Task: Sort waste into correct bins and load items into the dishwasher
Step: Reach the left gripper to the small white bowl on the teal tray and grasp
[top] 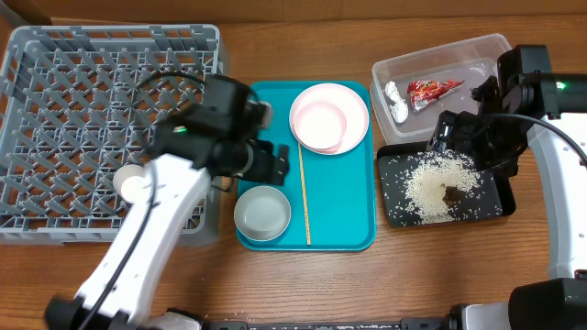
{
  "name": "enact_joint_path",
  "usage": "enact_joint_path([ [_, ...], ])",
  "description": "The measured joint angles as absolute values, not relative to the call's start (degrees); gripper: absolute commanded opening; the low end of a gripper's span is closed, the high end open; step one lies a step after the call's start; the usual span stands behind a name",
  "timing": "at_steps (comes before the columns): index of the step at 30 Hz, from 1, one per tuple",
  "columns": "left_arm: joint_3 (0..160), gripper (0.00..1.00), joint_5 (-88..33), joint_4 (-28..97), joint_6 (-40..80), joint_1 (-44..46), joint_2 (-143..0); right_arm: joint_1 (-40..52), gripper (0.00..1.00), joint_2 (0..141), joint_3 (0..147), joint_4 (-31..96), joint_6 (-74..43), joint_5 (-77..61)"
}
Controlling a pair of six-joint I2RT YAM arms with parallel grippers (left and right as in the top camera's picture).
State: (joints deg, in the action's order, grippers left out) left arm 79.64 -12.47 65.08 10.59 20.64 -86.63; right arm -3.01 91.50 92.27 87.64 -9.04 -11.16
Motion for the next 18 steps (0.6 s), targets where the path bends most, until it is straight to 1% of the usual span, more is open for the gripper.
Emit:
enact_joint_path([
  [7,78.13,0.82,-12.47,65.54,10.59,27.59,-100.07,-3.01,1.00,91.50,92.27,87.59,-9.02,-11.16],
  [11,78.02,0.70,-12.47,65.87,10.59,29.87,-106.91,-3.01,1.00,91.50,92.27,87.61,-8.99,-11.14],
  [13,78.00,0.61,-12.47,66.26,10.68,30.33,-109.60,-3.03,1.00,91.50,92.27,87.59,-9.02,-11.16],
  [18,77.87,0.20,-12.47,66.41,10.72,30.35,-113.45,-3.01,1.00,91.50,92.27,87.59,-9.04,-11.14],
])
